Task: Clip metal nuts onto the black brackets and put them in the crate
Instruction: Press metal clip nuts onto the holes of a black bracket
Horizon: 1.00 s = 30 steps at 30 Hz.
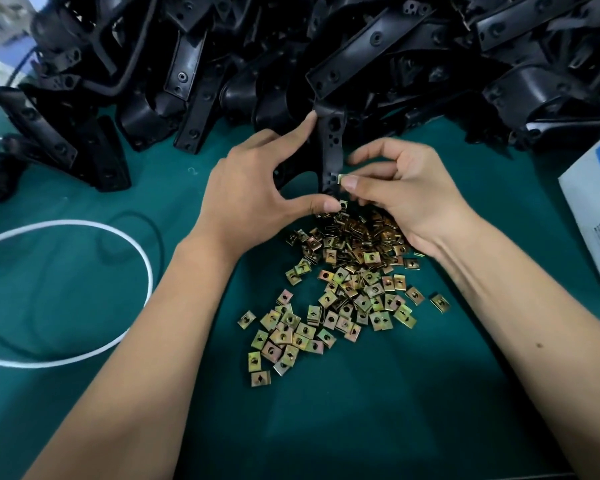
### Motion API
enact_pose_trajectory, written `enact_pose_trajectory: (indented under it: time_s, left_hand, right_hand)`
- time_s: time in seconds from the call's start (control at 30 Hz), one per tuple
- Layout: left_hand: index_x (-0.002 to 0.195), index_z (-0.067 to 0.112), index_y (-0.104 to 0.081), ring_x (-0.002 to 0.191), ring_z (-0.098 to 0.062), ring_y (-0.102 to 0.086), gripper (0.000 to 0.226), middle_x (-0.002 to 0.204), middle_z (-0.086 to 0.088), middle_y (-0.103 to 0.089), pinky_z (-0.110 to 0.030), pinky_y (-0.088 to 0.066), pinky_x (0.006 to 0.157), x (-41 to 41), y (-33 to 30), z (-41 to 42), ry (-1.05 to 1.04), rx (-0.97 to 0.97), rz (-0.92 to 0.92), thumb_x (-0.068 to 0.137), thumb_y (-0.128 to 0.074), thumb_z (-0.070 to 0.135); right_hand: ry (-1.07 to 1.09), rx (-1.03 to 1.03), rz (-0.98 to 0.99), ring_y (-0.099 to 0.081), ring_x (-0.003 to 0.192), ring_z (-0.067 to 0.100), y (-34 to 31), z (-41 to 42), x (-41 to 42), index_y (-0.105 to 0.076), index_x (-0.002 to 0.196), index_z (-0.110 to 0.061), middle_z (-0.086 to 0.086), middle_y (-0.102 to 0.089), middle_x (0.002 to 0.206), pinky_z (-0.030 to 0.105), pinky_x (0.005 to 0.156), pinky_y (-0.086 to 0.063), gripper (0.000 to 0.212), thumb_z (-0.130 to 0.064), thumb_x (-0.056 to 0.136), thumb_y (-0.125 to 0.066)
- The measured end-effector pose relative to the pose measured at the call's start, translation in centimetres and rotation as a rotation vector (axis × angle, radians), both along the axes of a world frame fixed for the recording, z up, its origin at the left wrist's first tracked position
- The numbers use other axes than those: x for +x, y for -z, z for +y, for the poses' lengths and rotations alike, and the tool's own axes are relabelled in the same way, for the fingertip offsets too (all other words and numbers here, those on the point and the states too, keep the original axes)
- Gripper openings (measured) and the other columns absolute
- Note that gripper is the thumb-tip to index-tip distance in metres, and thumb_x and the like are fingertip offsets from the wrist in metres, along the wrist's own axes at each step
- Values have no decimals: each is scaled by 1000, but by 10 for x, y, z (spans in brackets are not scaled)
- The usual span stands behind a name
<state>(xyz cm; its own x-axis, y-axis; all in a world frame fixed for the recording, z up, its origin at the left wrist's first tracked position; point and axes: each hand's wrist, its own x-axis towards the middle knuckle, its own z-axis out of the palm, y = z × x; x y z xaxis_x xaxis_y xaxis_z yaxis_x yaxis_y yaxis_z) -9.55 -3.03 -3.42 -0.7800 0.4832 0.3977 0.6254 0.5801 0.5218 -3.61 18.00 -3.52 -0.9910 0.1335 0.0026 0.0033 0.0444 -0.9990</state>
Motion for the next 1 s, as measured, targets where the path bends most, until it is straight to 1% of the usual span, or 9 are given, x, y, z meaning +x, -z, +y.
enact_pose_trajectory:
  time_s: [0.2,0.3,0.43,0.5,0.6,0.67,0.83,0.93,1.0]
  left_hand:
    - [156,38,-41,94,-11,-59,108,106,11,-60,-42,-55,81,1,2,8,-31,-30,23,64,-66,89]
    - [157,39,-39,93,-11,-59,107,106,10,-60,-40,-55,80,4,3,10,-76,-43,40,65,-67,86]
    - [157,32,-42,110,-17,-58,99,120,3,-61,-39,-53,91,10,4,16,-121,-40,128,72,-72,75]
    - [157,29,-43,121,-22,-55,96,131,-1,-59,-41,-50,99,13,4,20,-149,-45,187,74,-78,65]
    - [156,27,-45,127,-25,-52,92,139,-4,-56,-43,-47,106,17,7,24,-177,-36,181,76,-82,56]
    - [155,25,-47,127,-27,-52,89,140,-7,-56,-45,-45,107,19,11,24,-158,-29,181,78,-83,54]
    - [155,22,-47,125,-27,-53,88,139,-7,-57,-41,-46,107,16,15,19,-143,-3,203,81,-75,62]
    - [154,23,-48,130,-23,-54,87,142,-5,-55,-40,-47,108,13,16,16,-182,45,160,84,-67,70]
    - [151,22,-52,130,-16,-53,87,143,-2,-53,-34,-47,107,10,15,10,-226,74,118,83,-63,75]
  right_hand:
    - [-43,-91,-39,-65,80,27,-3,-2,-3,-64,110,1,11,-73,82,31,75,-56,26,5,86,-75]
    - [-24,-90,-61,-67,82,27,-3,-4,-4,-68,112,-2,13,-76,87,36,80,-56,28,3,86,-76]
    - [41,-85,-72,-59,80,28,-3,-6,-4,-74,100,-3,19,-72,89,33,73,-52,15,0,86,-79]
    - [83,-88,-71,-58,73,24,-3,-7,-3,-76,93,-7,12,-70,82,29,69,-51,10,-1,86,-79]
    - [155,0,-55,-60,61,9,-2,-8,-1,-78,89,-13,-2,-71,72,22,61,-51,10,-4,86,-80]
    - [191,55,-19,-63,62,7,0,-9,2,-77,91,-17,-5,-75,74,22,63,-53,14,-4,86,-81]
    - [257,261,133,-71,80,1,1,-12,9,-68,123,-19,-10,-79,83,32,89,-57,42,-11,84,-82]
    - [204,288,173,-72,86,0,-3,-7,8,-70,123,-18,-12,-79,85,28,84,-55,34,-12,89,-75]
    - [150,444,171,-69,90,-5,-4,0,7,-75,116,-21,-15,-78,88,19,87,-49,24,-15,92,-73]
